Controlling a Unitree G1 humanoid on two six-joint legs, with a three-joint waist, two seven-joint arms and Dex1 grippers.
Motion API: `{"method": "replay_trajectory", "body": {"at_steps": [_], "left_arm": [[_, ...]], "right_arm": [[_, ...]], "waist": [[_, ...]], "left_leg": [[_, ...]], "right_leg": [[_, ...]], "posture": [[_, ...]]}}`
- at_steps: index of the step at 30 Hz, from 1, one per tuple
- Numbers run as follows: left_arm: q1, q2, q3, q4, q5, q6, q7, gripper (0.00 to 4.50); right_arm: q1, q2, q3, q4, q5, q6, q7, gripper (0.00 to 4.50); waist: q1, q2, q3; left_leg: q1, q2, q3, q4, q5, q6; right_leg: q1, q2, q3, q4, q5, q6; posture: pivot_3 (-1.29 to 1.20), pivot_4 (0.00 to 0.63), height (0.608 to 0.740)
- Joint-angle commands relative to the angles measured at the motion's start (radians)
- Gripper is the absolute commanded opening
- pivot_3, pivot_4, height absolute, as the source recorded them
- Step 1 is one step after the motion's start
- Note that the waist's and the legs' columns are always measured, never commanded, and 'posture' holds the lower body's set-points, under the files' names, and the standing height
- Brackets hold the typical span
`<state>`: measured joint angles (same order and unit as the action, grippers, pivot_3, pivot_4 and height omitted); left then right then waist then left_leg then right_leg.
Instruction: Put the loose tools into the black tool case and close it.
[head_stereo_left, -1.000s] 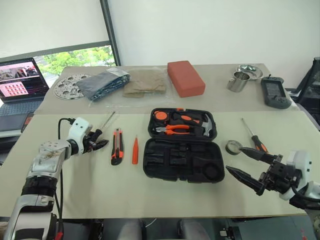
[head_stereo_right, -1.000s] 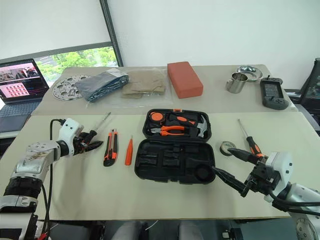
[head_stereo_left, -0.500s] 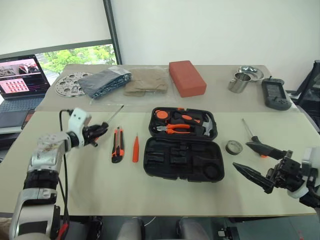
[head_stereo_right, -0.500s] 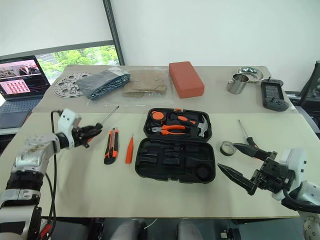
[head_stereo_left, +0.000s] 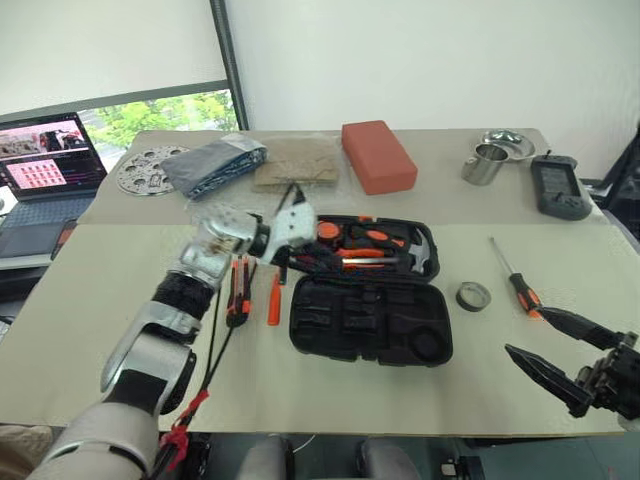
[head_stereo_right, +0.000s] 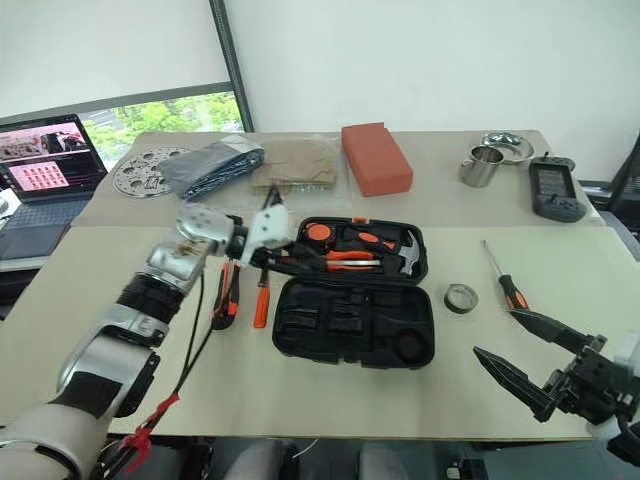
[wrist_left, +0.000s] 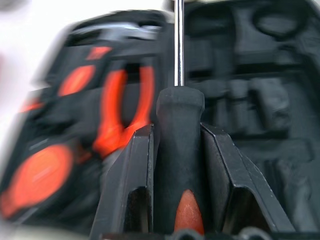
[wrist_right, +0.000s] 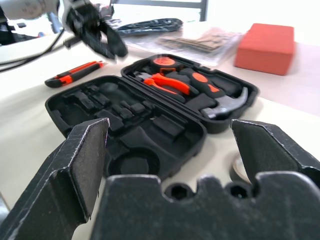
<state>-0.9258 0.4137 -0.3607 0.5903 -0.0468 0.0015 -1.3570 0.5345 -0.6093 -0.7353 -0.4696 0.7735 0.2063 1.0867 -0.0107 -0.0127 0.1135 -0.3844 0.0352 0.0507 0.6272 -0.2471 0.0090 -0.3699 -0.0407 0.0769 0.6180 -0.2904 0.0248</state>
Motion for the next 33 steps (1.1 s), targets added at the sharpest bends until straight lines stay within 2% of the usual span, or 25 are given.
{"method": "replay_trajectory", "body": {"at_steps": [1, 6, 15, 33], "left_arm": [[0.019, -0.045, -0.056, -0.053, 0.037, 0.043, -0.011, 0.89], [0.010, -0.093, -0.094, -0.039, 0.114, 0.105, 0.065, 0.89], [0.023, -0.098, -0.118, -0.121, 0.196, 0.238, 0.141, 0.89], [0.071, -0.056, -0.112, -0.238, 0.260, 0.366, 0.275, 0.89]], "right_arm": [[0.067, 0.051, -0.071, -0.094, 0.045, -0.038, -0.017, 4.50], [0.133, 0.103, -0.084, -0.147, 0.053, -0.058, -0.036, 4.50], [0.142, 0.126, -0.053, -0.166, 0.045, -0.080, -0.060, 4.50], [0.070, 0.054, -0.041, -0.132, 0.068, -0.060, -0.064, 4.50]], "waist": [[-0.002, 0.000, 0.000], [-0.004, 0.000, 0.001], [-0.004, 0.001, 0.000], [-0.004, 0.001, 0.000]], "left_leg": [[0.000, 0.000, -0.002, 0.000, 0.000, 0.000], [0.000, -0.002, -0.006, 0.004, 0.001, 0.001], [0.002, -0.004, -0.013, 0.005, 0.002, 0.004], [0.003, -0.004, -0.015, 0.006, 0.003, 0.004]], "right_leg": [[0.000, 0.000, 0.000, 0.001, 0.000, 0.000], [0.001, 0.000, 0.003, 0.005, -0.003, 0.004], [0.001, 0.002, 0.008, 0.010, -0.005, 0.007], [0.001, 0.011, 0.021, 0.012, -0.004, 0.007]], "posture": [[0.00, 0.150, 0.740], [0.00, 0.150, 0.740], [0.00, 0.150, 0.740], [0.00, 0.150, 0.740]]}}
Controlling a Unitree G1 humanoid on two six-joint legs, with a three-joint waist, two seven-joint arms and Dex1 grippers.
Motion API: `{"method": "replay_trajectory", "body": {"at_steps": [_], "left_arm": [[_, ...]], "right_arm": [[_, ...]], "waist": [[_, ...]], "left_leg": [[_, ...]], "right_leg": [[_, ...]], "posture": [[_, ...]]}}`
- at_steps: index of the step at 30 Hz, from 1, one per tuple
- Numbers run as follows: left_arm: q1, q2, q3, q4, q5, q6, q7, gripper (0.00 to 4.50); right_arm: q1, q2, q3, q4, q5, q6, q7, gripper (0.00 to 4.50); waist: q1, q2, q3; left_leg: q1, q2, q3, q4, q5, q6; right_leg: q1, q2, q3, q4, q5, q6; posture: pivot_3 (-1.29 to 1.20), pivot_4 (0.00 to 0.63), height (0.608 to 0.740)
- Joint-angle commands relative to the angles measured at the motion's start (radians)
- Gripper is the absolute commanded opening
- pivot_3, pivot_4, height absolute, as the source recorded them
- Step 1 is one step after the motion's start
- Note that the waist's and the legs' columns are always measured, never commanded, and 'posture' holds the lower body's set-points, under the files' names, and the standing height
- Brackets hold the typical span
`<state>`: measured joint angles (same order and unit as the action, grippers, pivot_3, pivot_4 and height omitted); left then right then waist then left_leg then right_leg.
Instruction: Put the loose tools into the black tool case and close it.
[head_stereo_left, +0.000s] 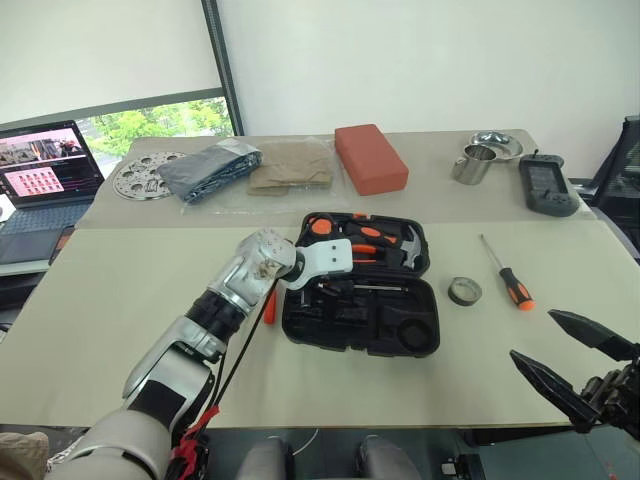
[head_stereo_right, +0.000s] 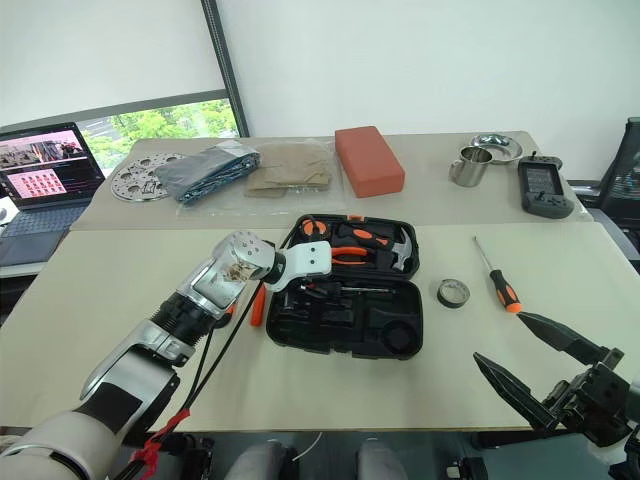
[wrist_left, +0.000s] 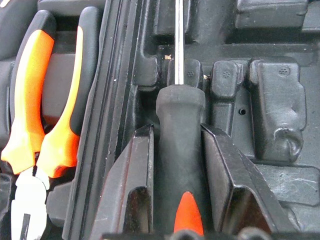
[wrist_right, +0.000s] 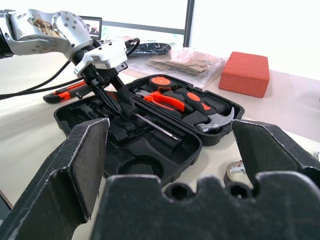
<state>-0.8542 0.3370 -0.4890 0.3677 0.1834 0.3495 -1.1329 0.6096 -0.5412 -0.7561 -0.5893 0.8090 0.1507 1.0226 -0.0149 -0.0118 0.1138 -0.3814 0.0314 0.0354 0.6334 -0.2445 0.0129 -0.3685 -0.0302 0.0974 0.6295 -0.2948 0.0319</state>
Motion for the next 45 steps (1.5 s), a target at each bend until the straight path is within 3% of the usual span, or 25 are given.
{"method": "replay_trajectory", "body": {"at_steps": [1, 7, 9, 17, 25, 30, 33, 35, 42, 44, 45], "left_arm": [[-0.002, 0.023, 0.016, -0.018, 0.031, 0.020, 0.053, 0.89], [-0.005, 0.045, -0.005, -0.028, 0.037, 0.006, 0.030, 0.89], [-0.012, 0.052, -0.011, -0.024, 0.047, -0.011, 0.036, 1.90], [-0.064, 0.071, 0.017, -0.052, 0.067, -0.040, 0.077, 4.47], [-0.112, 0.071, 0.066, -0.090, 0.046, -0.076, 0.112, 4.47], [-0.093, -0.074, 0.180, -0.051, -0.129, -0.057, 0.126, 4.47], [-0.036, -0.158, 0.236, 0.013, -0.246, -0.094, 0.085, 3.88], [-0.015, -0.169, 0.242, 0.082, -0.271, -0.162, 0.042, 3.15], [-0.051, -0.163, 0.257, 0.366, -0.276, -0.386, -0.038, 0.62], [-0.071, -0.164, 0.263, 0.452, -0.255, -0.432, -0.019, 0.06], [-0.080, -0.165, 0.265, 0.482, -0.250, -0.448, -0.014, 0.06]], "right_arm": [[-0.006, -0.016, -0.020, -0.013, 0.034, -0.004, -0.002, 4.50], [-0.001, -0.014, -0.023, -0.016, 0.037, -0.007, -0.002, 4.50], [-0.001, -0.012, -0.021, -0.018, 0.036, -0.007, -0.005, 4.50], [0.000, -0.005, -0.014, -0.020, 0.033, -0.011, -0.012, 4.50], [-0.012, -0.005, -0.001, -0.015, 0.027, -0.012, -0.015, 4.50], [-0.027, -0.006, 0.011, -0.005, 0.019, -0.014, -0.016, 4.50], [-0.031, -0.005, 0.018, -0.004, 0.018, -0.017, -0.016, 4.50], [-0.030, -0.003, 0.019, -0.005, 0.020, -0.018, -0.014, 4.50], [-0.007, -0.003, -0.003, 0.001, 0.035, -0.024, 0.007, 4.50], [0.004, 0.001, -0.009, 0.002, 0.037, -0.027, 0.014, 4.50], [0.006, 0.003, -0.011, 0.002, 0.038, -0.028, 0.015, 4.50]], "waist": [[0.000, 0.000, 0.000], [-0.003, 0.000, 0.000], [-0.003, 0.000, 0.000], [0.002, 0.000, 0.000], [0.003, 0.001, 0.000], [0.007, 0.001, 0.000], [0.005, 0.001, -0.001], [0.000, 0.002, -0.001], [-0.002, 0.001, -0.001], [0.000, 0.001, -0.001], [0.001, 0.001, -0.001]], "left_leg": [[0.000, 0.000, 0.000, 0.000, 0.000, 0.000], [0.000, 0.001, -0.003, 0.000, 0.000, 0.000], [0.000, 0.001, -0.003, 0.000, 0.000, 0.000], [-0.001, 0.000, -0.003, 0.001, 0.000, 0.000], [-0.003, 0.000, -0.003, 0.001, 0.000, 0.000], [-0.002, -0.001, -0.003, 0.002, 0.000, 0.000], [-0.003, -0.001, -0.003, 0.003, 0.000, 0.000], [-0.004, -0.001, -0.003, 0.002, 0.000, 0.000], [-0.002, -0.001, -0.007, 0.002, 0.001, 0.001], [-0.002, -0.001, -0.007, 0.003, 0.001, 0.001], [-0.002, -0.001, -0.007, 0.004, 0.001, 0.001]], "right_leg": [[0.000, 0.000, 0.000, 0.000, 0.000, 0.000], [0.000, 0.003, 0.001, 0.000, 0.000, -0.001], [0.000, 0.003, 0.001, 0.000, 0.000, -0.001], [0.000, 0.004, 0.002, 0.000, 0.000, -0.001], [-0.001, 0.005, 0.002, -0.001, 0.002, -0.004], [-0.001, 0.005, 0.002, -0.001, 0.001, -0.003], [-0.001, 0.005, 0.002, -0.002, 0.001, -0.003], [0.000, 0.005, 0.002, -0.001, 0.001, -0.004], [0.000, 0.009, 0.004, 0.001, 0.000, -0.002], [0.000, 0.008, 0.004, 0.000, 0.000, -0.002], [0.000, 0.008, 0.004, 0.000, 0.000, -0.002]], "posture": [[0.00, 0.150, 0.740], [0.00, 0.150, 0.740], [0.00, 0.150, 0.740], [0.00, 0.150, 0.740], [0.00, 0.150, 0.740], [0.00, 0.150, 0.740], [0.00, 0.150, 0.740], [0.00, 0.150, 0.740], [0.00, 0.150, 0.740], [0.00, 0.150, 0.740], [0.00, 0.150, 0.740]]}}
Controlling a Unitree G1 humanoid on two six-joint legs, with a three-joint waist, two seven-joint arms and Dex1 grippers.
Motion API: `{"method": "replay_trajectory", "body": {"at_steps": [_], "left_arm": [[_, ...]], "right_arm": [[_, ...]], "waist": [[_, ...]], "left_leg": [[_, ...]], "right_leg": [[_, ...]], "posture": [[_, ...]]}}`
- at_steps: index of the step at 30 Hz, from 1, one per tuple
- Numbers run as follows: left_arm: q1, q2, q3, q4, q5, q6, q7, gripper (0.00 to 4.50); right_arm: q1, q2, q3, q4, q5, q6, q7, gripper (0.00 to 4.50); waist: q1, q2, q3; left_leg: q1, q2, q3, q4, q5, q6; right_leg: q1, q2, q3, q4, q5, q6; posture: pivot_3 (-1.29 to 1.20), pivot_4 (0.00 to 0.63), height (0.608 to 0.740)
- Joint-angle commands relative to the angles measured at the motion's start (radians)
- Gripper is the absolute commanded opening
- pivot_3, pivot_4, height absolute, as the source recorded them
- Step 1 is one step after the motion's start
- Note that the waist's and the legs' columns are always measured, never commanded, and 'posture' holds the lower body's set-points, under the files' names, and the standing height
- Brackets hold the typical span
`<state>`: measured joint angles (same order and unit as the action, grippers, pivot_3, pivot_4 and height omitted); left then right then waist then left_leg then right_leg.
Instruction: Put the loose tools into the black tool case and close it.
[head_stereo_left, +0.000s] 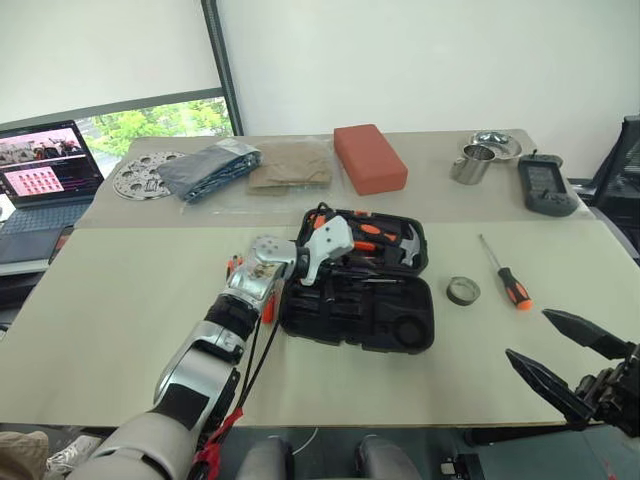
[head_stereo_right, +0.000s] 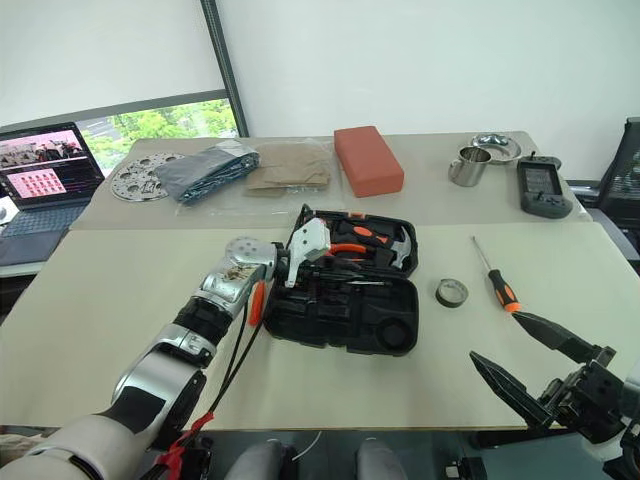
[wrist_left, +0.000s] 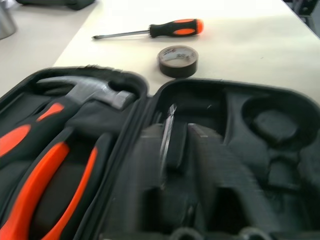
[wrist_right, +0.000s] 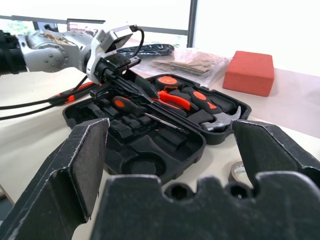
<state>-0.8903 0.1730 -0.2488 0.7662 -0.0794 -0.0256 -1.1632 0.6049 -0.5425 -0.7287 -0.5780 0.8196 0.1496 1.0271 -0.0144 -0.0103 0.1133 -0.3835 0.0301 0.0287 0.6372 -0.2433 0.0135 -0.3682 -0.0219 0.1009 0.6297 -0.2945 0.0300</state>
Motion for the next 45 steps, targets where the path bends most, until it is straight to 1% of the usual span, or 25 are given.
{"method": "replay_trajectory", "body": {"at_steps": [1, 5, 9, 13, 15, 20, 22, 25, 28, 29, 30, 31, 32, 35, 38, 39, 40, 41, 42, 45], "left_arm": [[-0.053, -0.003, 0.028, 0.115, 0.015, -0.086, 0.021, 0.06], [-0.070, -0.004, 0.001, 0.231, 0.066, -0.146, 0.009, 0.06], [-0.078, -0.021, -0.006, 0.288, 0.091, -0.178, -0.011, 0.06], [-0.083, -0.015, -0.086, 0.359, 0.220, -0.271, 0.060, 0.06], [-0.084, -0.015, -0.112, 0.383, 0.262, -0.302, 0.092, 0.06], [-0.083, -0.021, -0.124, 0.416, 0.298, -0.303, 0.150, 0.06], [-0.084, -0.023, -0.103, 0.416, 0.284, -0.303, 0.160, 0.06], [-0.095, -0.028, -0.029, 0.391, 0.201, -0.277, 0.119, 0.06], [-0.102, -0.024, 0.079, 0.302, 0.059, -0.210, 0.001, 0.06], [-0.101, -0.013, 0.115, 0.247, 0.007, -0.165, -0.039, 0.06], [-0.095, 0.000, 0.140, 0.190, -0.032, -0.120, -0.070, 0.56], [-0.085, 0.015, 0.161, 0.124, -0.071, -0.072, -0.101, 0.67], [-0.071, 0.029, 0.175, 0.063, -0.103, -0.031, -0.131, 1.12], [-0.014, 0.104, 0.206, -0.188, -0.220, 0.166, -0.214, 2.07], [0.048, 0.199, 0.216, -0.411, -0.304, 0.333, -0.254, 3.22], [0.066, 0.227, 0.218, -0.467, -0.326, 0.376, -0.260, 3.64], [0.084, 0.264, 0.223, -0.523, -0.346, 0.418, -0.264, 3.93], [0.101, 0.299, 0.230, -0.575, -0.365, 0.459, -0.265, 4.36], [0.117, 0.332, 0.238, -0.621, -0.381, 0.494, -0.262, 4.44], [0.159, 0.415, 0.256, -0.721, -0.402, 0.554, -0.241, 4.44]], "right_arm": [[0.014, 0.005, -0.040, -0.009, 0.028, -0.027, 0.012, 4.50], [0.019, 0.005, -0.044, -0.008, 0.030, -0.027, 0.014, 4.50], [0.005, -0.004, -0.038, -0.009, 0.028, -0.019, 0.004, 4.50], [-0.005, -0.010, -0.032, -0.005, 0.022, -0.016, 0.000, 4.50], [-0.006, -0.012, -0.032, -0.002, 0.021, -0.016, 0.000, 4.50], [0.000, -0.010, -0.039, 0.005, 0.017, -0.021, 0.003, 4.50], [0.002, -0.012, -0.040, 0.007, 0.011, -0.016, -0.006, 4.50], [-0.011, -0.029, -0.032, 0.013, -0.007, -0.001, -0.030, 4.50], [-0.060, -0.072, -0.017, 0.042, -0.043, 0.065, -0.130, 4.50], [-0.090, -0.098, -0.002, 0.059, -0.078, 0.098, -0.180, 4.50], [-0.117, -0.123, 0.013, 0.075, -0.109, 0.127, -0.222, 4.50], [-0.148, -0.147, 0.030, 0.089, -0.138, 0.158, -0.262, 4.50], [-0.172, -0.167, 0.043, 0.101, -0.158, 0.181, -0.289, 4.50], [-0.296, -0.239, 0.105, 0.180, -0.216, 0.287, -0.386, 4.50], [-0.422, -0.293, 0.183, 0.291, -0.255, 0.361, -0.409, 4.50], [-0.461, -0.309, 0.208, 0.331, -0.268, 0.393, -0.419, 4.50], [-0.515, -0.326, 0.243, 0.389, -0.284, 0.423, -0.422, 4.50], [-0.572, -0.341, 0.279, 0.447, -0.297, 0.455, -0.424, 4.50], [-0.630, -0.347, 0.309, 0.505, -0.307, 0.478, -0.425, 4.50], [-0.779, -0.343, 0.376, 0.655, -0.332, 0.526, -0.423, 4.50]], "waist": [[0.001, 0.000, 0.000], [0.002, 0.000, 0.000], [0.002, 0.000, 0.000], [0.003, 0.000, 0.000], [0.002, 0.000, 0.000], [0.002, -0.001, -0.001], [0.001, -0.001, -0.001], [-0.001, -0.001, -0.001], [-0.009, -0.001, 0.000], [-0.012, -0.001, 0.000], [-0.018, -0.001, 0.001], [-0.023, -0.001, 0.002], [-0.025, 0.000, 0.002], [-0.028, 0.001, 0.001], [-0.028, 0.004, 0.001], [-0.027, 0.005, 0.001], [-0.026, 0.005, 0.001], [-0.024, 0.005, 0.001], [-0.023, 0.005, 0.001], [-0.020, 0.005, 0.002]], "left_leg": [[0.000, 0.000, 0.000, 0.000, 0.000, 0.000], [0.000, -0.001, -0.001, 0.000, 0.000, 0.000], [-0.001, -0.001, -0.001, 0.000, 0.000, 0.000], [-0.001, -0.001, -0.001, 0.000, 0.000, 0.000], [0.001, -0.001, -0.002, 0.000, 0.000, 0.000], [0.011, -0.001, -0.002, 0.000, 0.000, 0.000], [0.013, -0.001, -0.002, 0.000, 0.000, 0.000], [0.013, -0.001, -0.001, 0.000, 0.000, 0.000], [0.012, -0.001, -0.001, 0.000, 0.000, 0.000], [0.011, -0.001, -0.001, 0.000, 0.000, -0.001], [0.010, -0.001, -0.001, 0.000, 0.001, -0.001], [0.009, -0.001, -0.002, 0.000, 0.002, -0.001], [0.005, 0.000, -0.002, 0.000, 0.003, -0.001], [-0.002, 0.000, -0.002, -0.001, 0.003, -0.001], [-0.002, 0.000, -0.002, -0.005, 0.003, -0.001], [0.000, -0.001, -0.002, -0.005, 0.003, -0.001], [0.001, 0.000, -0.002, -0.005, 0.003, -0.001], [0.000, 0.000, -0.003, -0.005, 0.003, -0.001], [0.001, 0.000, -0.003, -0.004, 0.003, 0.000], [0.000, -0.001, -0.003, -0.002, 0.003, 0.000]], "right_leg": [[0.000, 0.000, 0.000, 0.000, 0.000, 0.000], [0.000, 0.000, 0.000, -0.001, 0.000, -0.001], [0.000, 0.000, 0.000, -0.001, 0.000, 0.000], [0.002, 0.000, 0.000, -0.001, 0.000, 0.000], [0.006, 0.000, 0.000, -0.001, 0.000, 0.000], [0.016, -0.001, 0.000, -0.002, -0.001, 0.001], [0.017, -0.001, 0.000, -0.001, -0.001, 0.001], [0.017, -0.001, 0.000, -0.001, -0.001, 0.001], [0.014, -0.001, 0.000, 0.001, -0.001, 0.001], [0.013, 0.000, 0.000, 0.001, -0.001, 0.001], [0.012, 0.000, 0.001, 0.001, -0.001, 0.001], [0.011, 0.000, 0.001, 0.001, -0.001, 0.001], [0.008, 0.000, 0.001, 0.001, 0.000, 0.001], [0.000, 0.000, 0.001, 0.002, 0.002, -0.004], [-0.001, 0.000, 0.004, 0.002, 0.003, -0.006], [-0.001, 0.001, 0.004, 0.002, 0.003, -0.006], [-0.002, 0.001, 0.004, 0.001, 0.003, -0.006], [-0.002, 0.001, 0.004, 0.001, 0.003, -0.006], [-0.002, 0.001, 0.004, 0.001, 0.003, -0.006], [-0.002, 0.001, 0.006, 0.000, 0.003, -0.006]], "posture": [[0.00, 0.150, 0.740], [0.00, 0.150, 0.740], [0.00, 0.150, 0.740], [0.00, 0.150, 0.740], [0.00, 0.150, 0.740], [0.00, 0.150, 0.740], [0.00, 0.150, 0.740], [0.00, 0.150, 0.740], [0.00, 0.150, 0.740], [0.00, 0.150, 0.740], [0.00, 0.150, 0.740], [0.00, 0.150, 0.740], [0.00, 0.150, 0.740], [0.00, 0.150, 0.740], [0.00, 0.150, 0.740], [0.00, 0.150, 0.740], [0.00, 0.150, 0.740], [0.00, 0.150, 0.740], [0.00, 0.150, 0.740], [0.00, 0.150, 0.740]]}}
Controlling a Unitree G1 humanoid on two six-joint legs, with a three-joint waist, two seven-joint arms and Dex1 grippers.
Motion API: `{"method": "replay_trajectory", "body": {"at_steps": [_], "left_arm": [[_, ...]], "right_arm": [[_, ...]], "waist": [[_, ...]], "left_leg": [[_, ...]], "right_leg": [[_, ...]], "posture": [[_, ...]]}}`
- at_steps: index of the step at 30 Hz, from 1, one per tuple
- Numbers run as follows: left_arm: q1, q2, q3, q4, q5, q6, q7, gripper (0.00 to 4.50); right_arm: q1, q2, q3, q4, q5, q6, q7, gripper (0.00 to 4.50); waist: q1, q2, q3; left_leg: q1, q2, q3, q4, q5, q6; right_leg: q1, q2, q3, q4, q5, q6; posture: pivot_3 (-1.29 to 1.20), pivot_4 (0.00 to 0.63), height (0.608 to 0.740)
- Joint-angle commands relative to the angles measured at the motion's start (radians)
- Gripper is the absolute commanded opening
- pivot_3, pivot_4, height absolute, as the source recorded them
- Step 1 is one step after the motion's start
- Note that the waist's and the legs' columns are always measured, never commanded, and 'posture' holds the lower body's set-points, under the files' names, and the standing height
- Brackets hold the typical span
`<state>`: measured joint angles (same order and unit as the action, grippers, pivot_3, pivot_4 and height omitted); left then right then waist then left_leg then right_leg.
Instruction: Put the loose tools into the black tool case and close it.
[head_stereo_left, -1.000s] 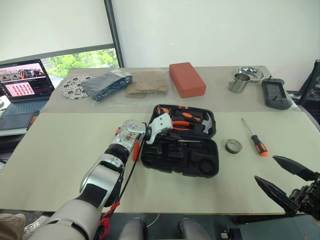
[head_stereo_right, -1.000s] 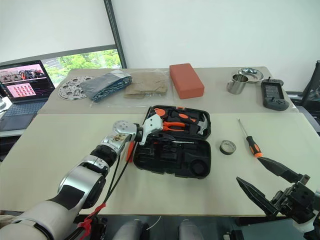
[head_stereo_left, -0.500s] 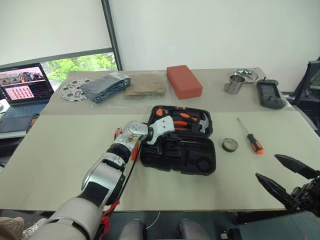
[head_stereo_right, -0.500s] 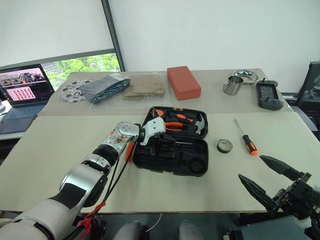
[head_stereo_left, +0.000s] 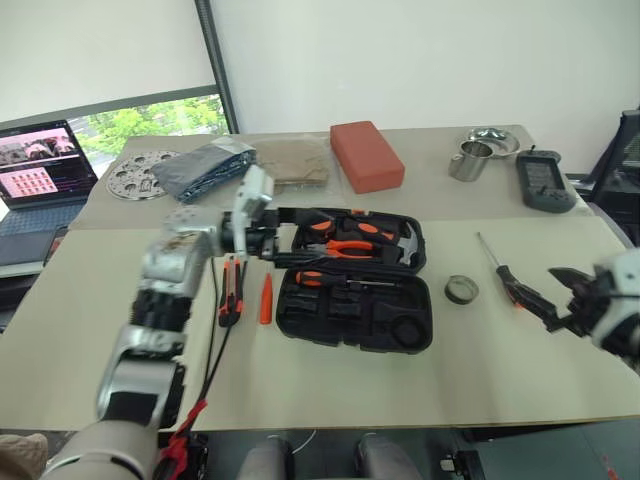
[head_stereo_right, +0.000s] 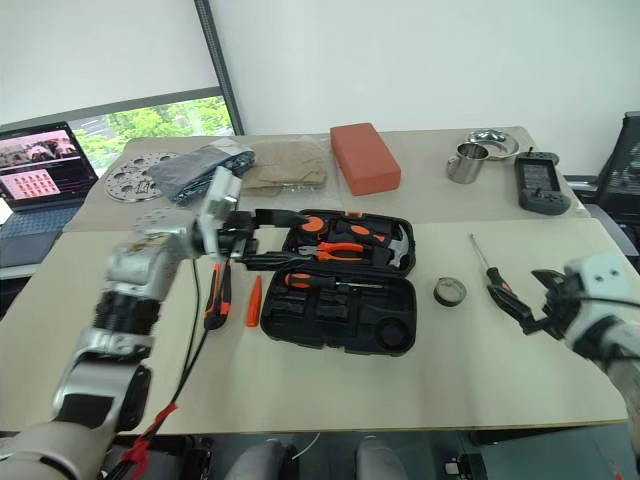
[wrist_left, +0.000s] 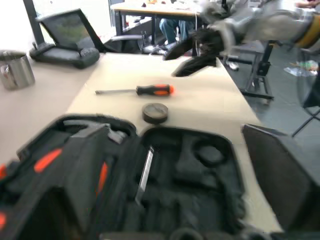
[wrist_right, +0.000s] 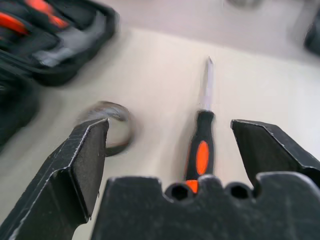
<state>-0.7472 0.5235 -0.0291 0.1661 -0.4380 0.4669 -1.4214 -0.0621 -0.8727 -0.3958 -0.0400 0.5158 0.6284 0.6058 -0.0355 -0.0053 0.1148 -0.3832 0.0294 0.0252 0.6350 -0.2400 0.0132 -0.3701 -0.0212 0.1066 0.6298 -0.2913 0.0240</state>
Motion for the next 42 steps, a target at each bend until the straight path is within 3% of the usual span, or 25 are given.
{"method": "replay_trajectory", "body": {"at_steps": [1, 7, 11, 18, 28, 35, 42], "left_arm": [[0.028, 0.084, 0.042, -0.148, -0.049, 0.076, 0.029, 4.44], [0.129, 0.184, 0.096, -0.317, -0.103, 0.161, 0.105, 4.44], [0.185, 0.223, 0.109, -0.376, -0.115, 0.183, 0.150, 4.50], [0.237, 0.277, 0.133, -0.443, -0.167, 0.228, 0.188, 4.50], [0.268, 0.300, 0.164, -0.461, -0.209, 0.238, 0.235, 4.50], [0.306, 0.334, 0.191, -0.471, -0.226, 0.236, 0.253, 4.50], [0.356, 0.366, 0.248, -0.508, -0.269, 0.252, 0.281, 4.50]], "right_arm": [[-0.146, -0.014, 0.066, 0.161, -0.045, 0.054, 0.004, 4.50], [-0.309, -0.013, 0.215, 0.440, -0.177, 0.035, 0.042, 4.50], [-0.364, -0.024, 0.267, 0.549, -0.243, 0.001, 0.078, 3.44], [-0.394, -0.032, 0.269, 0.599, -0.285, -0.031, 0.128, 1.04], [-0.423, -0.036, 0.247, 0.491, -0.309, -0.196, 0.166, 0.99], [-0.419, 0.003, 0.313, 0.133, -0.181, -0.192, 0.411, 0.99], [-0.417, 0.018, 0.448, -0.063, -0.171, -0.160, 0.520, 0.99]], "waist": [[0.003, 0.000, 0.000], [0.005, 0.001, 0.000], [0.002, 0.001, 0.000], [-0.005, 0.000, 0.001], [-0.008, 0.002, 0.002], [-0.019, 0.003, 0.005], [-0.003, 0.002, 0.006]], "left_leg": [[0.000, 0.000, 0.000, 0.000, 0.000, 0.000], [0.000, 0.000, 0.001, 0.000, 0.000, 0.001], [0.001, 0.000, 0.001, -0.001, 0.000, 0.001], [0.004, 0.000, 0.001, -0.001, 0.000, 0.001], [0.004, 0.000, 0.001, -0.001, 0.000, 0.001], [0.008, 0.001, 0.001, -0.004, 0.000, 0.001], [0.007, 0.003, -0.001, -0.004, 0.000, 0.001]], "right_leg": [[0.000, 0.000, 0.001, 0.000, 0.000, 0.000], [0.000, 0.000, 0.004, 0.000, 0.000, 0.000], [0.001, 0.000, 0.006, -0.001, 0.000, 0.000], [0.002, 0.001, 0.006, 0.000, 0.000, 0.000], [0.002, 0.001, 0.008, 0.000, 0.000, 0.000], [0.001, 0.002, 0.011, 0.001, 0.000, 0.001], [0.001, 0.003, 0.010, 0.001, 0.000, 0.000]], "posture": [[0.00, 0.150, 0.740], [0.00, 0.150, 0.740], [0.00, 0.150, 0.740], [0.00, 0.150, 0.740], [0.00, 0.150, 0.740], [0.00, 0.150, 0.740], [0.00, 0.150, 0.740]]}}
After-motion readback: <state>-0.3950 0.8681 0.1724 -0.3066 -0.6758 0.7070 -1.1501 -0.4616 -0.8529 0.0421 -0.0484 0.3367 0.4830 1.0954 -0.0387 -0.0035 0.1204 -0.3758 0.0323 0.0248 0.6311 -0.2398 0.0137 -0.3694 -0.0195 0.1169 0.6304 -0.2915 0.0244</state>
